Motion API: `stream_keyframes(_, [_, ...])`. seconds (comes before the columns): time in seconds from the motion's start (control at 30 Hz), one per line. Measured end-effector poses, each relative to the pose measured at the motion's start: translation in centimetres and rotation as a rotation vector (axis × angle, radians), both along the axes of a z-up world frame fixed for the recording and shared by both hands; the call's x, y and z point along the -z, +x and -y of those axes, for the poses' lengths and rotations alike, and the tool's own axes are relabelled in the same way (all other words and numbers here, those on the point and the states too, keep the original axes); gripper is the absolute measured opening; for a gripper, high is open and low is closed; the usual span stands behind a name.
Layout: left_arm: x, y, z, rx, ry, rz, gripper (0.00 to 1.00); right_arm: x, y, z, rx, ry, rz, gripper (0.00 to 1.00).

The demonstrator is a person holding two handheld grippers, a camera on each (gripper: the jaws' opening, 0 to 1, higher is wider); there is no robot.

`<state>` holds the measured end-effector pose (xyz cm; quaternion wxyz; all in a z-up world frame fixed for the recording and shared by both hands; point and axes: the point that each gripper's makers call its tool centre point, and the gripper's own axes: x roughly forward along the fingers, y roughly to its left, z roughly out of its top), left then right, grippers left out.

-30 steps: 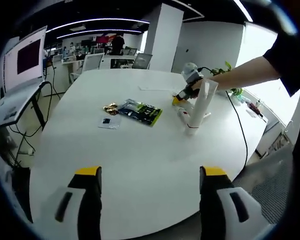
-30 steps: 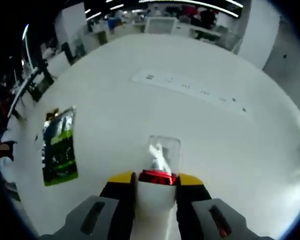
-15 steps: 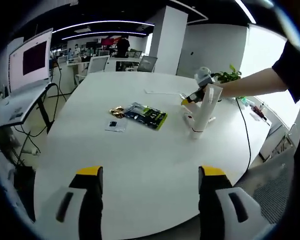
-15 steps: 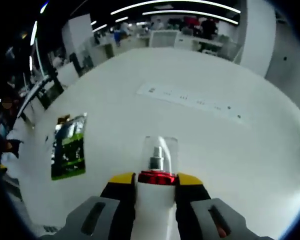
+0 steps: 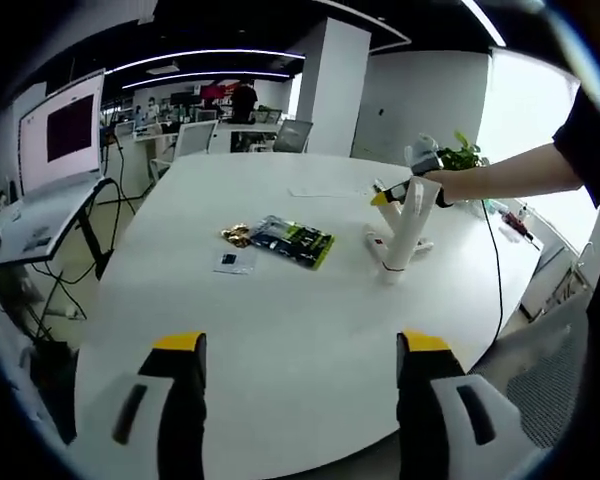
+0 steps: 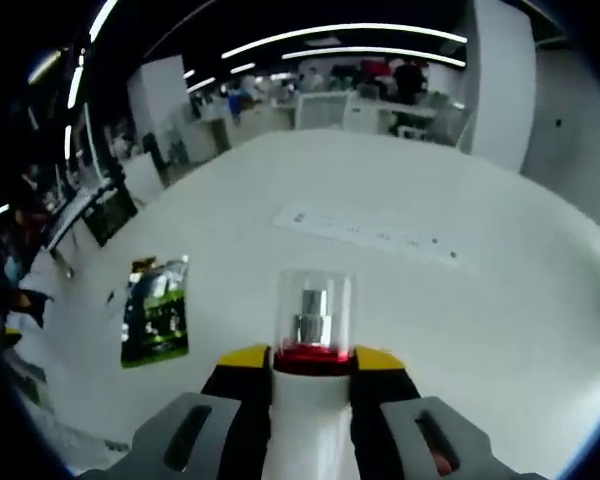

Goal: Arrange the skincare products in the storage area until every visible bottle or jar stands upright without overlapping.

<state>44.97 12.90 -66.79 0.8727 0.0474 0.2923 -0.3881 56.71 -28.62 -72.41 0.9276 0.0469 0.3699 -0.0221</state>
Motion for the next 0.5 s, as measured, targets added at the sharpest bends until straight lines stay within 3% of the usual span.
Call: stream_keyframes(0.5, [-1.1,-0.7,-0.1,0.023,-0.009,0.029,0.72,-3.0,-1.5,0.2,-0.009,-0.045,0.067,0.21])
